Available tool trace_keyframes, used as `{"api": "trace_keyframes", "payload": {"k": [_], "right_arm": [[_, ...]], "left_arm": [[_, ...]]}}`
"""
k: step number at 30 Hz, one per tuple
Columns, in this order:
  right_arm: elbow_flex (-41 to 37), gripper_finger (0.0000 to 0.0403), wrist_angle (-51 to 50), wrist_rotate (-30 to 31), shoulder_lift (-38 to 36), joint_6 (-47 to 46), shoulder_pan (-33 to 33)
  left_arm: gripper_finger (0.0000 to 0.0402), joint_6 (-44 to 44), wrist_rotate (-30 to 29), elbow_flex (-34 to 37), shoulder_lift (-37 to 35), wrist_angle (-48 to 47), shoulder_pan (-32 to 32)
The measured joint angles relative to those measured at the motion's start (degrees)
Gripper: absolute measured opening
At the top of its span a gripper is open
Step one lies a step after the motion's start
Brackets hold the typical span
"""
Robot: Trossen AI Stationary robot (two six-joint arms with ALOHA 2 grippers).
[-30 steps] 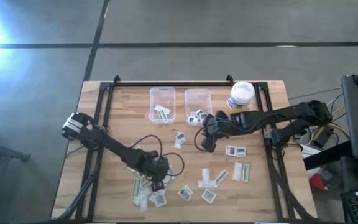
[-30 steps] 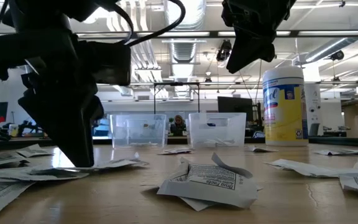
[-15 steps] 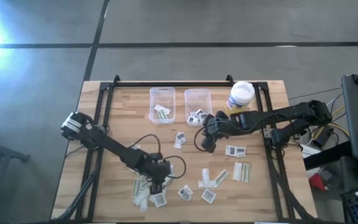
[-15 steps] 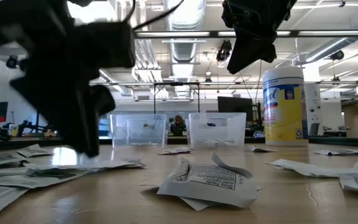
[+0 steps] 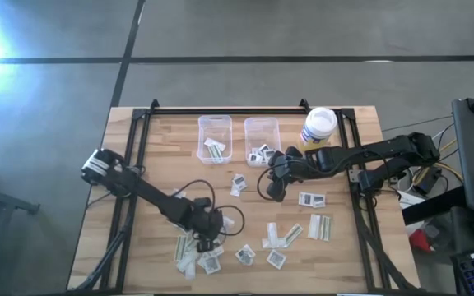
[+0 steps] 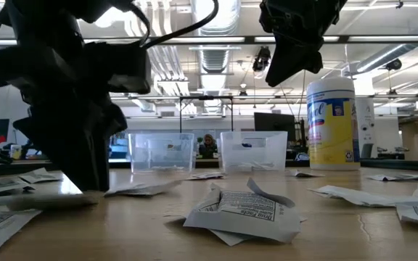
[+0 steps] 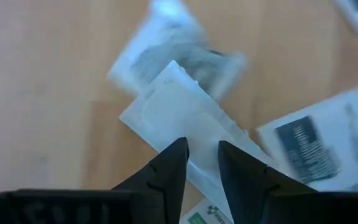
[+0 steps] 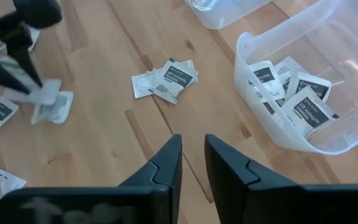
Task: Pick & Place First Aid Supplies
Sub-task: Put the green bandage pack into the left transparent bin
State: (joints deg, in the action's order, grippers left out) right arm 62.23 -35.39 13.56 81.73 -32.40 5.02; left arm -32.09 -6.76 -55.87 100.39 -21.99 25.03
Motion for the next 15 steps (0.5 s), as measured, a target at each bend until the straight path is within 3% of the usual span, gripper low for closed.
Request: {"api": "trace_keyframes", "payload": {"k": [15], "right_arm": [[-0.1, 0.0067, 0.0, 0.0, 0.0, 0.0, 0.0]], "left_arm": [[0.0115, 1.6, -8.7, 0.1, -1.1, -7.6, -1.5]]}}
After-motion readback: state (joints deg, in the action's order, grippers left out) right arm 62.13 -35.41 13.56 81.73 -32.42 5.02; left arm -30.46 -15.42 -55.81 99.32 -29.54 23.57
